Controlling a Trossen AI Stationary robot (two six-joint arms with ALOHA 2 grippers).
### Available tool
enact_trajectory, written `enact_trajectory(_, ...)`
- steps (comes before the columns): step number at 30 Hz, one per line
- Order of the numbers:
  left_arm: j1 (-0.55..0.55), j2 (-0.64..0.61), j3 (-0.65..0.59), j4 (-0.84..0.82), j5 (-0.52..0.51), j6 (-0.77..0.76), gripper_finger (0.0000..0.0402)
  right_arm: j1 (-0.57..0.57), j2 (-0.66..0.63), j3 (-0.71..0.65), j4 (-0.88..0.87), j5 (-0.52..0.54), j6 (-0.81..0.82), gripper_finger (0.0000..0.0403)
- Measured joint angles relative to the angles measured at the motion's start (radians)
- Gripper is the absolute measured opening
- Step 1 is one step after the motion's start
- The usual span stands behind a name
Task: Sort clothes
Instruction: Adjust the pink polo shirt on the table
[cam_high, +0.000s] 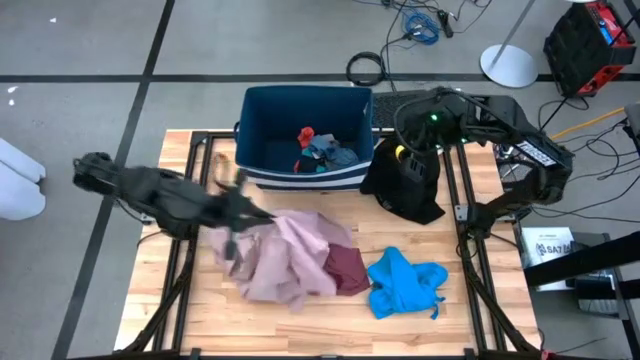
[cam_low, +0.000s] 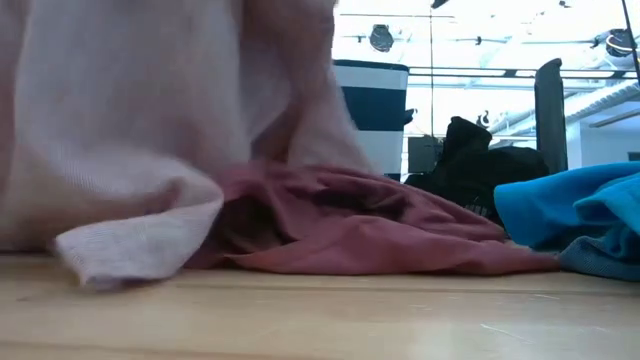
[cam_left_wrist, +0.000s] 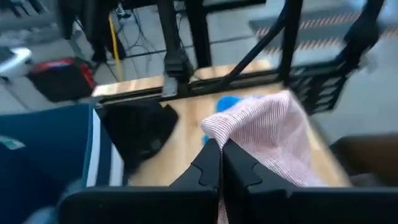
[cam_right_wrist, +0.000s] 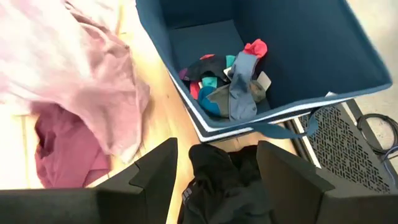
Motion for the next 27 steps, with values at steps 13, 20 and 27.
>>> enact_trajectory(13,-0.198,-0.056,-0.026,-0.535,0.219,-0.919,0.0,0.047,-0.248,-0.434,0.26,-0.056,0.119,0.0208)
enact_trajectory(20,-0.218,0.079,-0.16,-0.517,0.386,-0.968,0.0,0.168,-0.273,-0.584,0.403,-0.164,0.202,0.0208)
enact_trajectory(27,-0.215,0.217,-0.356,-0.346,0.579,-0.867,0.0001,0.319,-0.254,-0.724,0.444,-0.168,0.406,0.0208)
